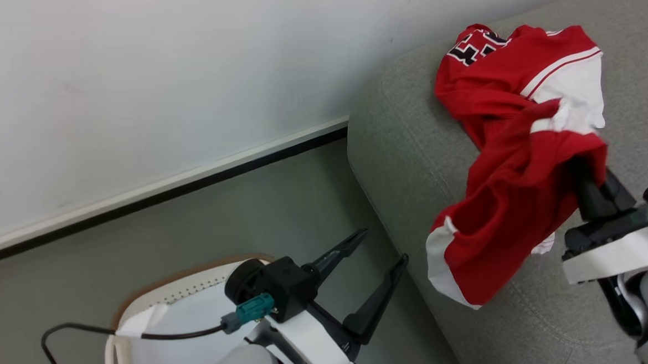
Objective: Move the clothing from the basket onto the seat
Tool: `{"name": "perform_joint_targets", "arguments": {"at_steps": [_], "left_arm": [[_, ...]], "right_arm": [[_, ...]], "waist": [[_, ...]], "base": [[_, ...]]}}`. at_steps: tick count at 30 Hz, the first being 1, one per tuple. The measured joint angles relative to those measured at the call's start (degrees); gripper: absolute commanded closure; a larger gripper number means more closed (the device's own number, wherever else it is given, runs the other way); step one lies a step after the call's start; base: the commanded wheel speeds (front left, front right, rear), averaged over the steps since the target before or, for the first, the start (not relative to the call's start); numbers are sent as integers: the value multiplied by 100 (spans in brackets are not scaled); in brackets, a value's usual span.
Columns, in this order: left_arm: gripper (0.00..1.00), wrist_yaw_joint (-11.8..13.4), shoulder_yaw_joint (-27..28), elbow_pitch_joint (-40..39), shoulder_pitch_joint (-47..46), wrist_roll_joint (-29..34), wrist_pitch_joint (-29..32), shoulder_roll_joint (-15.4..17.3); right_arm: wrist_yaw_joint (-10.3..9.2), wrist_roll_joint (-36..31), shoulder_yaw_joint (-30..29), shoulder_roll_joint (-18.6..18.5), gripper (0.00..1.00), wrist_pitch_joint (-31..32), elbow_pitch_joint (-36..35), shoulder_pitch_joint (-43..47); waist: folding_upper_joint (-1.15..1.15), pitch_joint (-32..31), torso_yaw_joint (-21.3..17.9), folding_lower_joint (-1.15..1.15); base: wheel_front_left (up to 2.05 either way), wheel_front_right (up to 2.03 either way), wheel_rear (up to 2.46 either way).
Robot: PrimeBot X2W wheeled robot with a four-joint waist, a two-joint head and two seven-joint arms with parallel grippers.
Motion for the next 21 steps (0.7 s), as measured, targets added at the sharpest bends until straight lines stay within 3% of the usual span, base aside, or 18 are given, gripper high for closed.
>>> {"name": "perform_joint_targets", "arguments": {"at_steps": [6, 9, 17, 21], "left_arm": [[0, -56, -10, 100, -223, 64, 0, -57], [0, -79, 2, 151, -389, 110, 31, -53], [0, -79, 126, 201, -765, 271, -54, -89], [0, -33, 218, 157, -839, 313, -126, -93]], "right_arm": [[0, -232, -727, 35, 100, 1, 466, -865], [0, -431, -1073, -143, 100, 1, 838, -1596], [0, -1196, -2765, -1089, 100, 192, 2047, -4077], [0, -2043, -3694, -1634, 100, 211, 2636, -5000]], "waist": [[0, 492, 162, 0], [0, 804, 304, 1], [0, 1546, 950, 2], [0, 1855, 1345, 1]], "base": [[0, 0, 0], [0, 0, 0], [0, 0, 0], [0, 0, 0]]}}
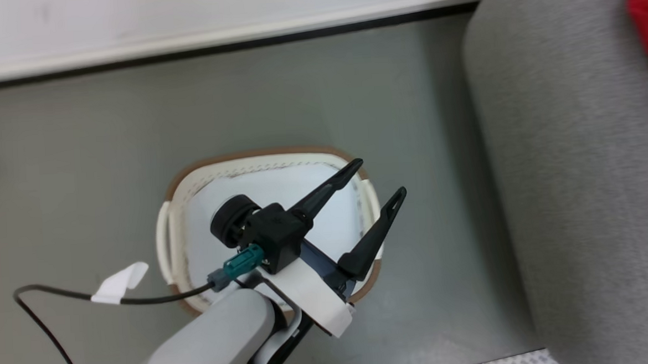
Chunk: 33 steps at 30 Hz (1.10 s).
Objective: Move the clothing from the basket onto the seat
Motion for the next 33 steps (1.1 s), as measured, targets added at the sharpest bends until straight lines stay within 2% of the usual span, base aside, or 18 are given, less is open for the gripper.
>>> {"name": "perform_joint_targets", "arguments": {"at_steps": [3, 6, 8, 9, 11, 12, 13, 17, 21, 28, 33], "left_arm": [[0, 40, 52, -36, -36, 45, -53, 3], [0, 71, 138, -73, -60, 97, -126, -12], [0, 102, 183, -76, -59, 135, -155, -29], [0, 105, 189, -66, -58, 148, -172, -38], [0, 109, 208, -49, -46, 185, -194, -59], [0, 124, 229, -43, -23, 204, -197, -73], [0, 122, 247, -29, 6, 205, -200, -81], [0, 136, 450, 49, 146, 215, -226, -36], [0, 199, 866, 29, 399, 276, -233, -8], [0, 356, 2041, -2, 1373, 358, -237, 14], [0, 448, 2902, -54, 2215, 553, -238, -96]], "right_arm": [[-1, -849, -703, -151, 100, -34, 408, -248], [0, -1495, -1349, 88, 100, -63, 808, -204], [-1, -1897, -1800, 298, 85, -98, 1023, -16], [0, -2074, -2033, 392, 72, -110, 1118, 121], [0, -2418, -2462, 552, 55, -113, 1230, 348], [-1, -2579, -2631, 637, 13, -123, 1257, 407], [-1, -2703, -2767, 717, 0, -154, 1281, 444], [0, -3032, -2894, 1081, 0, -172, 1394, 581], [0, -2961, -2239, 1518, 0, -196, 1105, 890], [0, -1917, -889, 2350, 0, -197, -242, 2395], [0, -1206, -188, 2547, 0, -209, -1125, 3501]], "waist": [[0, 242, 278, 0], [0, 482, 524, 0], [0, 626, 670, 0], [0, 688, 739, 0], [0, 786, 857, 0], [0, 822, 905, 0], [0, 845, 943, 0], [0, 771, 939, -1], [0, 528, 782, -1], [0, -165, 448, -2], [0, -789, 271, -3]], "base": [[0, 0, 0], [0, 0, 0], [0, 0, 0], [0, 0, 0], [0, 0, 0], [0, 0, 0], [0, 0, 0], [0, 0, 0], [0, 0, 0], [0, 0, 0], [0, 0, 0]]}}
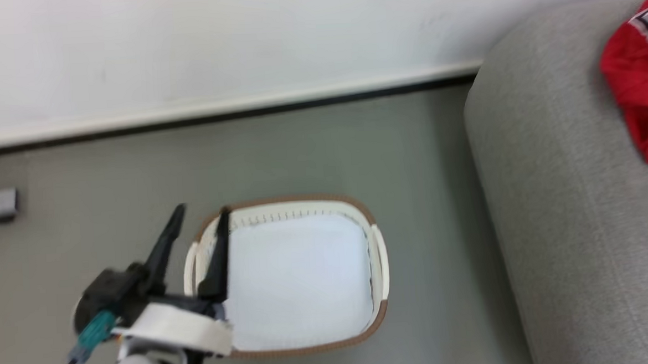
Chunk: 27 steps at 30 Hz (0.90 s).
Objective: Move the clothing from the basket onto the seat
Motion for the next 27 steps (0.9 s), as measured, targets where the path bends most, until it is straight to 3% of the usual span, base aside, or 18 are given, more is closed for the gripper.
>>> {"name": "perform_joint_targets", "arguments": {"at_steps": [5, 14, 20, 27], "left_arm": [[0, -63, 843, 66, 838, 250, 0, -223], [0, -534, 1863, 377, 1970, 668, 0, -758], [0, -837, 2271, 687, 2273, 1057, 0, -1032], [0, -1078, 2576, 869, 2300, 1368, 0, -1240]], "right_arm": [[0, 515, 642, 123, 0, -2, -630, 1038], [0, 836, 1594, 320, 0, -2, -1437, 2696], [0, 1115, 2081, 374, 0, -2, -1433, 3504], [0, 1449, 2402, 381, 0, -1, -1270, 3713]], "waist": [[0, -633, -64, -1], [0, -1577, 82, -2], [0, -1908, 294, -1], [0, -2042, 373, -1]], "base": [[0, 0, 0], [0, 0, 0], [0, 0, 0], [0, 0, 0]]}}
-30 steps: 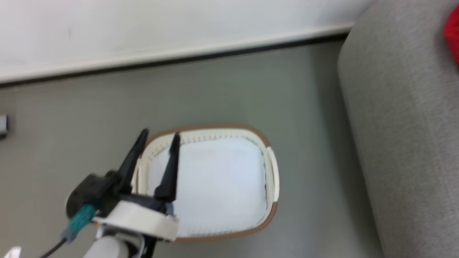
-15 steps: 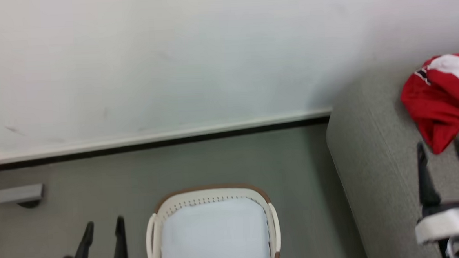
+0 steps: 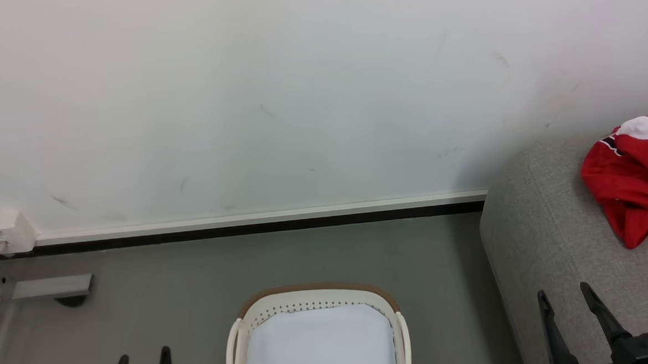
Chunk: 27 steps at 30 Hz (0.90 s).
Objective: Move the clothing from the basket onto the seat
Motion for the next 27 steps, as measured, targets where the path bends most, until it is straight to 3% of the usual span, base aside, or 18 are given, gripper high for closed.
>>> {"name": "perform_joint_targets", "arguments": {"at_steps": [11, 27], "left_arm": [[0, -219, 196, 152, -14, 204, 0, -182], [0, -324, 260, 182, -24, 309, 0, -269]], "right_arm": [[0, 203, 48, -2, 0, 0, 363, -67], [0, 328, 132, -2, 0, -1, 658, -170]], "waist": [[0, -4, 40, 1], [0, 4, 98, 2]], "base": [[0, 0, 0], [0, 0, 0]]}}
